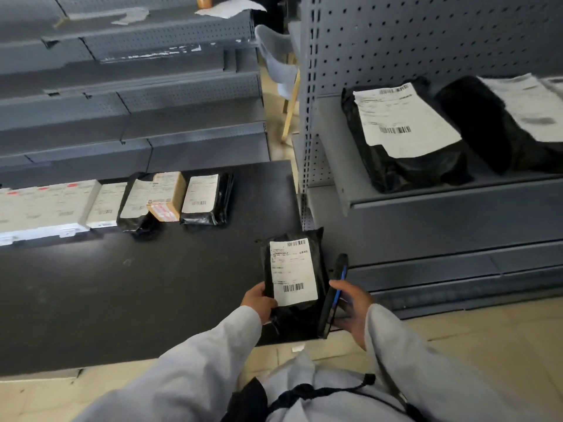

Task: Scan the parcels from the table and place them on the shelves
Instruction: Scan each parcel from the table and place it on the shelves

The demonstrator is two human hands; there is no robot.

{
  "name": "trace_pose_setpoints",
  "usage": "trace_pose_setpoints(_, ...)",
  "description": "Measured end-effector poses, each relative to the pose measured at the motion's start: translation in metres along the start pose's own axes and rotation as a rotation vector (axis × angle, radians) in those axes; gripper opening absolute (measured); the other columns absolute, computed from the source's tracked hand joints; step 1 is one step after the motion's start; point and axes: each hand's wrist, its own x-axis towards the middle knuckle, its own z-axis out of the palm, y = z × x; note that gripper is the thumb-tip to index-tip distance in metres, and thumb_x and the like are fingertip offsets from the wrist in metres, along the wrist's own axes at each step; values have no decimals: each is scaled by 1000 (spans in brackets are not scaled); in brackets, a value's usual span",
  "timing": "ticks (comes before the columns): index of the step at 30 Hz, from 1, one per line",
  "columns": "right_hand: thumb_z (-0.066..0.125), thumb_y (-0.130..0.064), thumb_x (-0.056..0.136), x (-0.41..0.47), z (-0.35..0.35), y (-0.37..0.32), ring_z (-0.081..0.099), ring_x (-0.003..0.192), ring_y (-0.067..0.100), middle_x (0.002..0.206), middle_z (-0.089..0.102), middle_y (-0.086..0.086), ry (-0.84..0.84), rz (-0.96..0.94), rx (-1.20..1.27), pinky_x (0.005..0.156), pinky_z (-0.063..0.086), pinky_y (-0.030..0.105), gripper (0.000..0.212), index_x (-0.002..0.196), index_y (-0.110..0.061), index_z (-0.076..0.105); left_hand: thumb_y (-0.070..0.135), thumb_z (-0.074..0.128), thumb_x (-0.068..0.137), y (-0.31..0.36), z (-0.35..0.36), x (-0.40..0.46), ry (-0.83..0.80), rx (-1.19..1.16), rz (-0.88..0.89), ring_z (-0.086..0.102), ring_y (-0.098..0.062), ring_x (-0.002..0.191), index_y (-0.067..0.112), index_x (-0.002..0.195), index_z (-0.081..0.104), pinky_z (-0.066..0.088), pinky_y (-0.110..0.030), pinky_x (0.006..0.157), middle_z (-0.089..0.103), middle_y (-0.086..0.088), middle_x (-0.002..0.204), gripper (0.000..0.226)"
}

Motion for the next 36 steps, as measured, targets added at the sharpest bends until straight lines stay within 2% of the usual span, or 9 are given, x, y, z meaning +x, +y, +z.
trace_pose_setpoints(2, 73, -19, 86, 1, -28, -5, 62, 90, 26, 102, 68, 11, 22, -18, 41, 82, 52, 49, 17, 100, -14, 66, -17, 47, 89, 2, 27, -4, -34, 26, -5, 65, -26, 90, 12, 122, 62, 56, -32, 62, 68, -9, 110, 46)
trace_pose_setpoints(4, 70, -16, 88, 1, -51, -5, 63, 88, 23, 99, 69, 10, 46, -35, 72, 74, 54, 44, 12, 99, -16, 65, -16, 48, 90, 0, 50, -5, -43, 33, 4, 66, -29, 97, 12, 125, 62, 57, -33, 66, 69, -9, 112, 47)
trace_pose_setpoints(8, 69, -13, 88, 2, -86, -3, 65, 90, 21, 96, 70, 9, 55, -50, 108, 69, 53, 40, 24, 112, -13, 64, -15, 45, 92, -4, 85, -7, -36, 72, 13, 64, -18, 84, 12, 120, 61, 51, -22, 56, 67, -5, 103, 42)
trace_pose_setpoints(13, 69, -13, 88, 12, -104, -9, 66, 104, 28, 104, 71, 12, 56, -80, 132, 81, 54, 48, 27, 114, -12, 64, -15, 48, 90, 2, 100, 8, -66, 92, 41, 67, -16, 90, 16, 113, 67, 58, -32, 77, 71, 1, 99, 43)
trace_pose_setpoints(17, 69, -14, 87, 33, -104, -29, 65, 93, 26, 98, 70, 12, 60, -94, 157, 72, 54, 42, 19, 105, -13, 64, -13, 49, 88, 22, 110, 28, -114, 58, 64, 68, -22, 101, 21, 110, 69, 57, -37, 86, 74, -2, 105, 45)
trace_pose_setpoints(21, 74, -22, 76, 56, -102, -59, 62, 87, 26, 96, 65, 9, 36, -118, 163, 53, 55, 34, 35, 108, -13, 63, -15, 44, 89, 50, 120, 48, -158, 71, 94, 67, -15, 96, 17, 118, 67, 55, -25, 72, 73, -4, 111, 49)
trace_pose_setpoints(26, 68, -20, 89, 78, -99, -96, 65, 84, 26, 94, 69, 11, 6, -145, 115, 78, 53, 45, 17, 104, -12, 65, -19, 37, 87, 79, 128, 70, -177, 24, 77, 66, -17, 88, 13, 127, 61, 50, -28, 67, 71, -5, 107, 57)
trace_pose_setpoints(31, 66, -24, 90, 89, -97, -118, 60, 76, 26, 81, 71, 8, -14, -124, 43, 75, 50, 42, 14, 97, -13, 67, -16, 37, 90, 96, 135, 78, -173, 8, 81, 59, -17, 86, 20, 118, 61, 45, -27, 69, 67, 1, 96, 52)
trace_pose_setpoints(36, 64, -25, 91, 92, -105, -125, 60, 81, 26, 72, 72, 3, -21, -124, 43, 90, 46, 51, 11, 90, -15, 66, -16, 37, 92, 96, 139, 77, -205, -6, 67, 62, -20, 98, 23, 116, 59, 51, -36, 89, 68, 0, 102, 51)
